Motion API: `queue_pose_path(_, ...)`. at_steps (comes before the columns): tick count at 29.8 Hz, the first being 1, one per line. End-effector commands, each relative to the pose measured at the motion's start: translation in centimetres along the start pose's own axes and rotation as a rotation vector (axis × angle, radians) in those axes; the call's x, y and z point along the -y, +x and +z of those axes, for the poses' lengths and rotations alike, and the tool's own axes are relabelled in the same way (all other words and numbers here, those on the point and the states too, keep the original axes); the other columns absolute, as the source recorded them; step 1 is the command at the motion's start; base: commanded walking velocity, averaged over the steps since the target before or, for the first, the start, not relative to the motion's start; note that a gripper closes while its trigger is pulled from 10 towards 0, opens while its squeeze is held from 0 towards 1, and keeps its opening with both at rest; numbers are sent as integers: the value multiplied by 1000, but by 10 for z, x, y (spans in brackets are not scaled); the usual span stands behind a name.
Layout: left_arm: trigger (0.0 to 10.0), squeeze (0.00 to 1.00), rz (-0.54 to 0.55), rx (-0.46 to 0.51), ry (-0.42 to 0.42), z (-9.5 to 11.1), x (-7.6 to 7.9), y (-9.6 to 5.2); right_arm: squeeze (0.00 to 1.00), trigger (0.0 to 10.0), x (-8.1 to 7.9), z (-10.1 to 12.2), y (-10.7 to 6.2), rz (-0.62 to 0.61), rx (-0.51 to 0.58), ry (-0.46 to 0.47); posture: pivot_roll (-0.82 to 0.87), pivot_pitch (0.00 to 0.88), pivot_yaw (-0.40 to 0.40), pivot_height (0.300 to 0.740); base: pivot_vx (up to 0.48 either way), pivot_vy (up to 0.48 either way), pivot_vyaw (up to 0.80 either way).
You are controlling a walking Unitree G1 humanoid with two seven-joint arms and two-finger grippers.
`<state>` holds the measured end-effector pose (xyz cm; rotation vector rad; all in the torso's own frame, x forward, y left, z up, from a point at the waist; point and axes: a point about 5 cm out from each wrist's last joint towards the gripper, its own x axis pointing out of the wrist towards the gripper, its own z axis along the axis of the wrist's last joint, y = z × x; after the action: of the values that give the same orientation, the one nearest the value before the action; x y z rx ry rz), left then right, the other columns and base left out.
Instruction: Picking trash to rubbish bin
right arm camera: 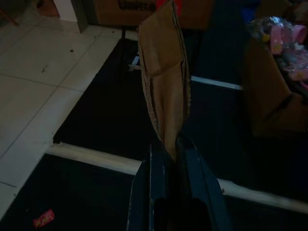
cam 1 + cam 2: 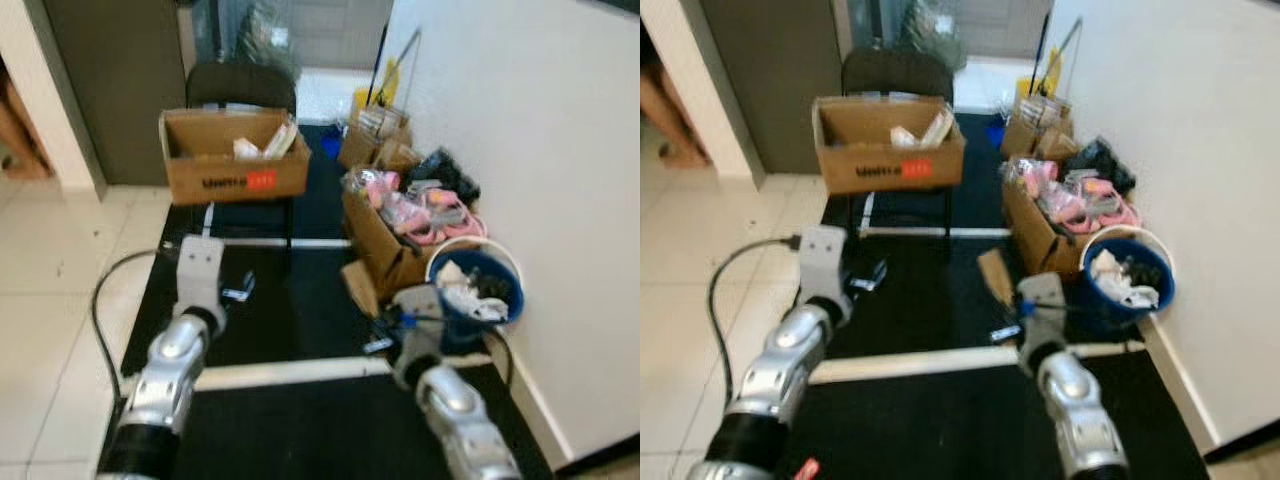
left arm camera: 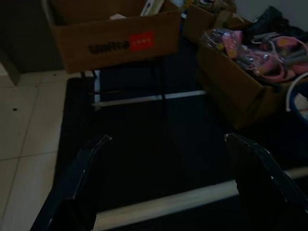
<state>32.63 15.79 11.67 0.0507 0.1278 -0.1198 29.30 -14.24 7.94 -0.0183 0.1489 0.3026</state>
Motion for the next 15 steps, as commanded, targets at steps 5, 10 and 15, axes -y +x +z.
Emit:
queue_pose_path(5,10000,0,-15,-13,10,-2,3,1,0,10000,4,-1,0,-13,-7,-1,-57,81,-20,740,266,0,0)
queue_pose_path(10,10000,0,-11,-13,10,-2,2,1,0,10000,3,-4,0,-7,-12,-7,-60,78,-16,740,269,0,0)
queue_pose_path(15,10000,0,-24,-16,-3,-3,6,0,0,10000,4,-6,-3,-15,-18,2,-65,72,-17,740,294,0,0)
